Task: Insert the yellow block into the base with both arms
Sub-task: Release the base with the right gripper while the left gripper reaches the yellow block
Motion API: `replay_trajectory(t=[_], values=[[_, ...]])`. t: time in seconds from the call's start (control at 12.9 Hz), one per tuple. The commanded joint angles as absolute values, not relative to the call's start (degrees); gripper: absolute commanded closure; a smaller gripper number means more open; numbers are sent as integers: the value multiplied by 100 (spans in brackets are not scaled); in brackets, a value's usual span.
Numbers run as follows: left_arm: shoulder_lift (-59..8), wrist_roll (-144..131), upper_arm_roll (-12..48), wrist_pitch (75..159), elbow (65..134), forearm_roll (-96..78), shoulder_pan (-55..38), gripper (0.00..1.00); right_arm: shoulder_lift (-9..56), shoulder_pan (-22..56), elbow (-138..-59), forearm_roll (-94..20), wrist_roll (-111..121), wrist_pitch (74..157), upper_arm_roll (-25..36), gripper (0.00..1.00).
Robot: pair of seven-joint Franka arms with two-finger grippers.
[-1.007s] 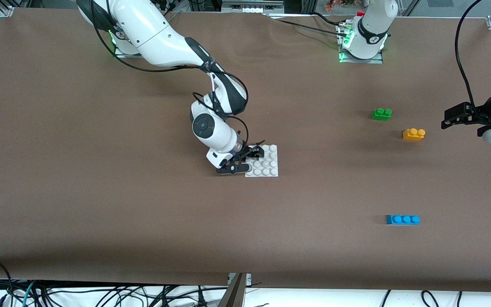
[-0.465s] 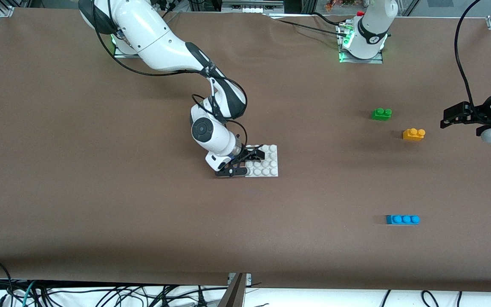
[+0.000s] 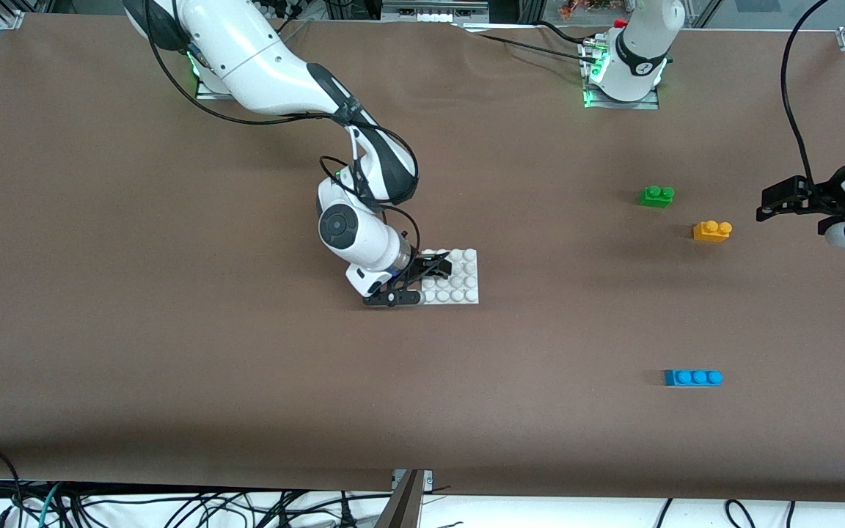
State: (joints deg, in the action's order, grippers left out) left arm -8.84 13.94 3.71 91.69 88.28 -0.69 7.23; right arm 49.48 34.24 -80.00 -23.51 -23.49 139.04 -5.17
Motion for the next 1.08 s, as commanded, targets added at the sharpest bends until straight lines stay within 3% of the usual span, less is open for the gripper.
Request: replay_trajectory(t=[0.0, 0.23, 0.39, 0.7, 1.01], values=[[-1072, 1537, 369, 9429, 9007, 43, 747, 0, 4746, 3226, -8025, -2365, -2347, 13571, -519, 0], [-1037, 1573, 352, 9685, 9429, 544, 764, 0, 4597, 2954, -8024, -2076, -2294, 13186, -396, 0], [-863, 1774, 352, 10043, 9972, 545, 1001, 0, 4352, 2726, -8042, -1706, -1910, 12501, -335, 0], [-484, 2240, 343, 10950, 11195, 554, 1274, 0, 4000, 2646, -8129, -1688, -889, 11261, 718, 0], [-536, 2294, 343, 11380, 11758, 571, 1379, 0, 3938, 2654, -8191, -1714, 61, 10934, 1747, 0]])
